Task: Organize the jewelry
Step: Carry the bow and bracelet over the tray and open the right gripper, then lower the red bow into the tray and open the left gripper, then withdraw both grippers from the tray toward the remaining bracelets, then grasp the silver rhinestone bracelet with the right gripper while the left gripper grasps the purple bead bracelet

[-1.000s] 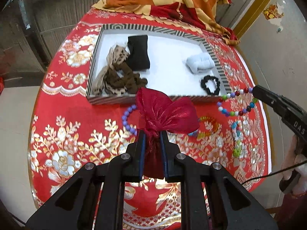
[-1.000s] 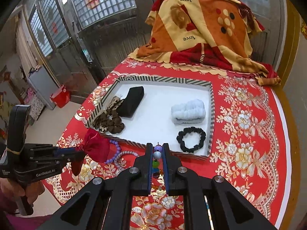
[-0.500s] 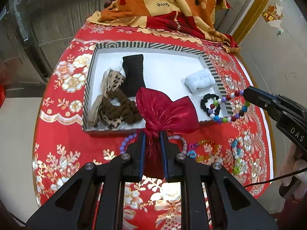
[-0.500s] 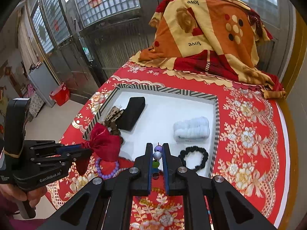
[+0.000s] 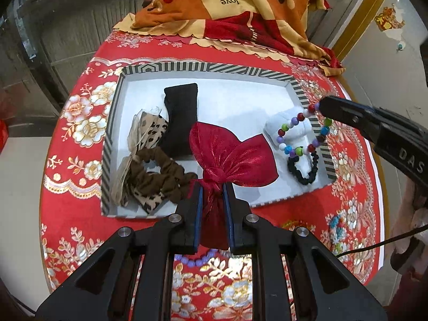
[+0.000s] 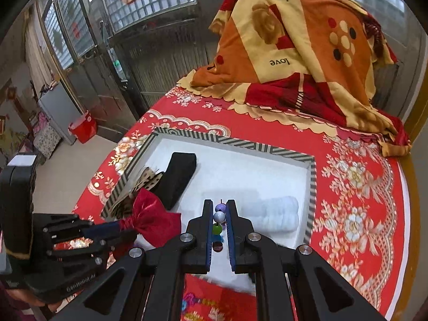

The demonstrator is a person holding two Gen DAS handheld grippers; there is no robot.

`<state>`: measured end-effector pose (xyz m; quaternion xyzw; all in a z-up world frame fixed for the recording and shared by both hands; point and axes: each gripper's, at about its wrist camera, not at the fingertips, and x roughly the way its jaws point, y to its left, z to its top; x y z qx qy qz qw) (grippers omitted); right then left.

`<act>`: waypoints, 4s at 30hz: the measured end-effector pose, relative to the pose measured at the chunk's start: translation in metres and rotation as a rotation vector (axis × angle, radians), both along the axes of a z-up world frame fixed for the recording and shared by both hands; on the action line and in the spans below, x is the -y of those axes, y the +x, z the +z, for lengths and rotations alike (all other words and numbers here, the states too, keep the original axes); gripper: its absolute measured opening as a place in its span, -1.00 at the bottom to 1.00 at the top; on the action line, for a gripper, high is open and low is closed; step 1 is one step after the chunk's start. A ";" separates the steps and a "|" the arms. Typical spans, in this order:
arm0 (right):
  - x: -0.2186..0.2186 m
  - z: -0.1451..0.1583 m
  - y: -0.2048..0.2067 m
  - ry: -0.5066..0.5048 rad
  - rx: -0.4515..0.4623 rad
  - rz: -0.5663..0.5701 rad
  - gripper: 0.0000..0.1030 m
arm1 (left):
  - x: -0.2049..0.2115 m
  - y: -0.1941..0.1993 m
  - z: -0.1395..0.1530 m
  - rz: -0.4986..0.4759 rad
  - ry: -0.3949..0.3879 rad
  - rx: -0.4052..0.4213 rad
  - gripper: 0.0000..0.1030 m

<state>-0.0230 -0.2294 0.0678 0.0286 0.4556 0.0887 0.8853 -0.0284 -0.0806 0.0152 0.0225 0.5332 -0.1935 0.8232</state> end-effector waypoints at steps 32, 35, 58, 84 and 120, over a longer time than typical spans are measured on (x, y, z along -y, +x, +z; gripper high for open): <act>0.089 -0.088 0.118 -0.020 -0.151 -0.171 -0.83 | 0.044 0.057 -0.054 0.032 0.067 -0.088 -0.73; 0.092 -0.092 0.119 -0.004 -0.169 -0.170 -0.82 | 0.047 0.057 -0.055 0.035 0.083 -0.071 -0.68; 0.070 -0.015 -0.012 0.028 -0.034 -0.168 -0.30 | 0.024 0.010 -0.012 0.060 0.095 0.055 0.04; 0.086 -0.054 -0.169 0.028 -0.149 -0.288 -0.23 | -0.042 -0.077 -0.010 0.101 0.100 0.057 0.04; -0.059 -0.107 -0.071 -0.019 -0.216 0.078 -0.58 | -0.094 -0.056 -0.045 0.223 0.052 -0.094 0.04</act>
